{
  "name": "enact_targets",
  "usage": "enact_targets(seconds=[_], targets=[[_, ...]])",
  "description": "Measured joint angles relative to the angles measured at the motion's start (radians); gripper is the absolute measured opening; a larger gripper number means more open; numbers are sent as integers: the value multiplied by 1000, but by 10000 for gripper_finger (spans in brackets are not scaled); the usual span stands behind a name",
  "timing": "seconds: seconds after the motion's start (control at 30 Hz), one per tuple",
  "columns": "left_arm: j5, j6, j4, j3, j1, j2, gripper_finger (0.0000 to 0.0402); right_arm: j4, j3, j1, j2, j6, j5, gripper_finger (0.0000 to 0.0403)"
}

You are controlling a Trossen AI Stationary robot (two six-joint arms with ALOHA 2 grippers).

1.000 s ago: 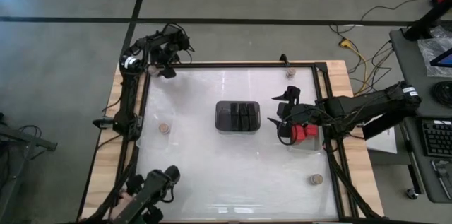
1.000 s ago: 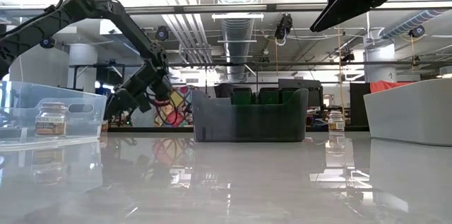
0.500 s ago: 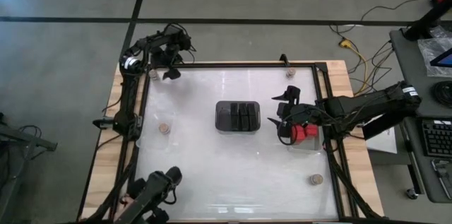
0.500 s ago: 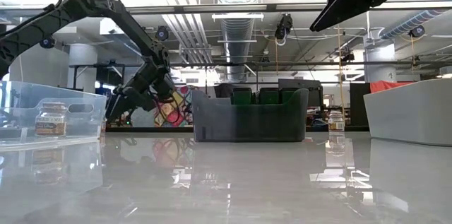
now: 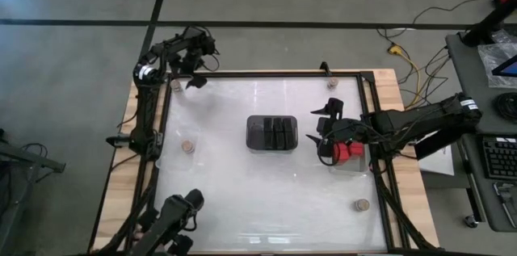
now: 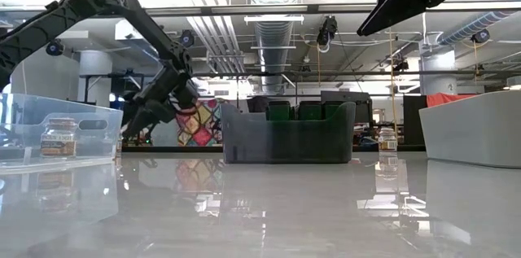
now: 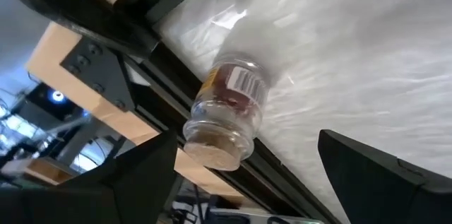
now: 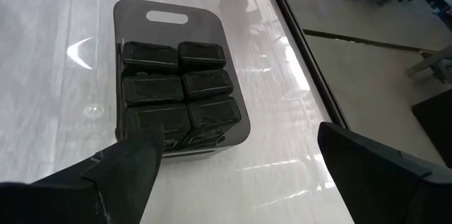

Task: Sort spices by type
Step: Put the brown spice bottle into the transparent bin

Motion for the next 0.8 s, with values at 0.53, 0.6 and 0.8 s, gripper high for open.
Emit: enact_targets(seconds=[0.53,0.6,0.8], targets=[[25,-84,1,-10,-8,-6,326,-4,0,0,0,4,0,366],[26,-87,1,-10,-10,-14,326,-4,0,0,0,3,0,366],[26,-112,3,-44,-16,-60,325,-13,1,0,0,12,0,366]])
